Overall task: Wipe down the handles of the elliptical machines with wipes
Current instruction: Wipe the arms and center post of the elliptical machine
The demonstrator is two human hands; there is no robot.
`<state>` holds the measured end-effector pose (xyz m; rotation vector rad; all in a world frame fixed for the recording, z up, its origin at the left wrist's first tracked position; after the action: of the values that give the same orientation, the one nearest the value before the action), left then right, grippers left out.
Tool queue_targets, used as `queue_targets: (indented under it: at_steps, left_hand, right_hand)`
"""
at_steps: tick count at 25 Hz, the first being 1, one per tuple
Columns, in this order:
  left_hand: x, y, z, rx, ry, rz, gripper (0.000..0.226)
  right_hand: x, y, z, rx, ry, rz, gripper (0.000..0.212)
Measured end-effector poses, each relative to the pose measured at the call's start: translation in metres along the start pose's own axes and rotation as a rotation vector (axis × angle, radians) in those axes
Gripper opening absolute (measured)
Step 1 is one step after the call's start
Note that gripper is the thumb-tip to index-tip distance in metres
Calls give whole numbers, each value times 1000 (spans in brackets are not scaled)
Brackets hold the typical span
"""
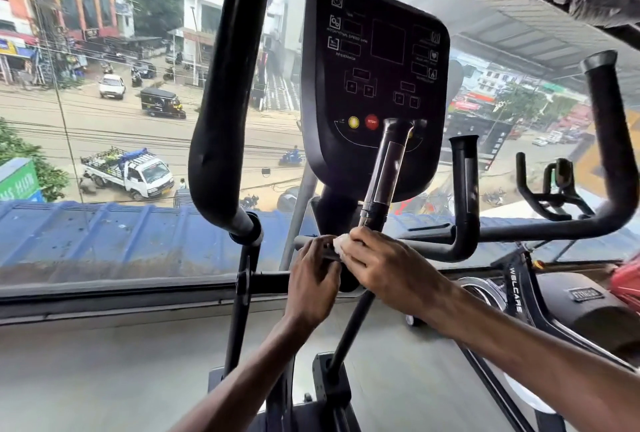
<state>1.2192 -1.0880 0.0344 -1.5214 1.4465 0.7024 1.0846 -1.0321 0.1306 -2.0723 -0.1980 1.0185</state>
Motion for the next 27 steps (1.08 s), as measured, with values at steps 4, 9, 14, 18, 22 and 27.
queue_targets:
  at_steps: [4,9,14,18,22,27]
  left_hand:
    - [1,-2,0,25,-9,-11,40]
    - [1,-7,0,43,-56,6,48]
    - [0,-9,0,63,-49,13,52]
    - [-2,-11,-1,70,-45,-8,50]
    - [-1,-11,-2,69,-43,8,52]
    - [0,-10,0,78,-40,-29,58]
  right_hand:
    - [11,4,8,-87,85,52,23]
    - [14,3,8,-118,78,77,22]
    - [18,2,12,-149,70,96,25]
    - [23,6,13,-137,54,120,27]
    - [17,6,9,-174,131,96,25]
    - [26,10,9,-148,74,69,24]
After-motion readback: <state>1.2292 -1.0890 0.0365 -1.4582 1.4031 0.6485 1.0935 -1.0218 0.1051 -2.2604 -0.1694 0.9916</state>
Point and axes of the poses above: each hand's wrist, its own z-axis away from the middle knuckle, its own y-axis out of the palm, x = y × z, the point moved 1 cm from there along -z, towards the middle knuckle, and after that the axes turned 4 degrees about -z, right-handed, at the moved point
